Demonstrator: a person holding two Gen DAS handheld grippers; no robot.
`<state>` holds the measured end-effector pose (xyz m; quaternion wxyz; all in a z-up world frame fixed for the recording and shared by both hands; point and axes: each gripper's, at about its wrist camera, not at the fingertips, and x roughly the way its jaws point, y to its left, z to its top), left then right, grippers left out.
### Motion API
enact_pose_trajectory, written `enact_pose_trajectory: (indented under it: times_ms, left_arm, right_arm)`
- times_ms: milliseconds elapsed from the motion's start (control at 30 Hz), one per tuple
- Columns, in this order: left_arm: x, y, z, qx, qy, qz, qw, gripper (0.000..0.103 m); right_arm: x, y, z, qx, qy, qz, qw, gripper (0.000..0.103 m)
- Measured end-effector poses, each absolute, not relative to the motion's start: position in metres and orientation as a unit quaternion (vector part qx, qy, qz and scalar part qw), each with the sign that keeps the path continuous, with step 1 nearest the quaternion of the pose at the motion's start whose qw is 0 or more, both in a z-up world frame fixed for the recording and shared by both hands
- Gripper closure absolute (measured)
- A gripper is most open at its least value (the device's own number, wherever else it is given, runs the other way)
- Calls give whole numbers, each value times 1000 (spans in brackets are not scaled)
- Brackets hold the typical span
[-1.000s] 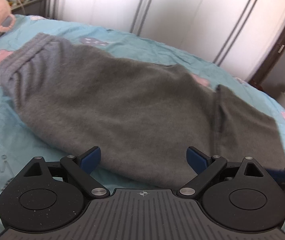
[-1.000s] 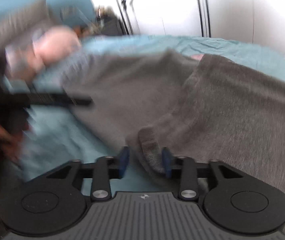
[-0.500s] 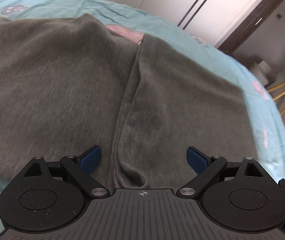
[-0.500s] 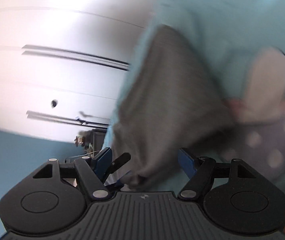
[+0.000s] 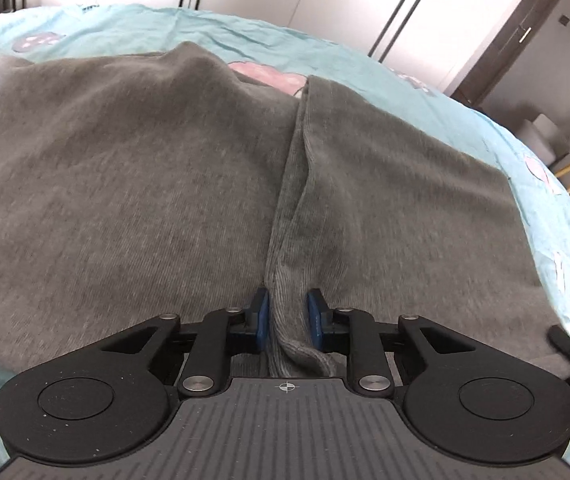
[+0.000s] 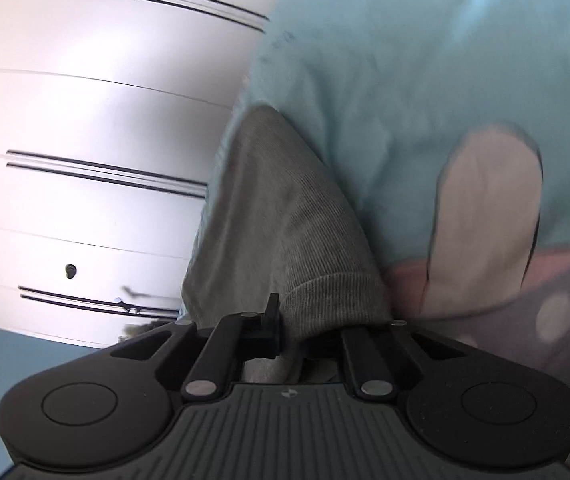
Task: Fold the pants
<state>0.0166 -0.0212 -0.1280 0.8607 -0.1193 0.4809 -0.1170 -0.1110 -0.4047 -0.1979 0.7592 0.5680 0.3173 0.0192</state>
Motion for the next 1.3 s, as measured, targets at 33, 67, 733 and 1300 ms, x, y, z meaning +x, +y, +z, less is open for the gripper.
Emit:
enact_pose_trajectory:
  times_ms: [33, 67, 733, 1300]
  left_arm:
    - [14, -23, -128, -107, 477, -119, 864, 79]
    - [12, -24, -128, -94, 473, -118, 868, 79]
    - [39, -46, -93, -99, 415, -165, 889, 62]
    - [71, 16, -120, -107, 439, -84, 888, 72]
  right_arm:
    - [-113, -406, -190, 558, 310, 22, 769, 94]
    - [-114, -405, -184, 545, 308, 17, 779, 94]
    - [-95, -394, -78, 339, 328, 22, 881, 71]
    - [-68, -369, -169, 350, 427, 25, 834, 69]
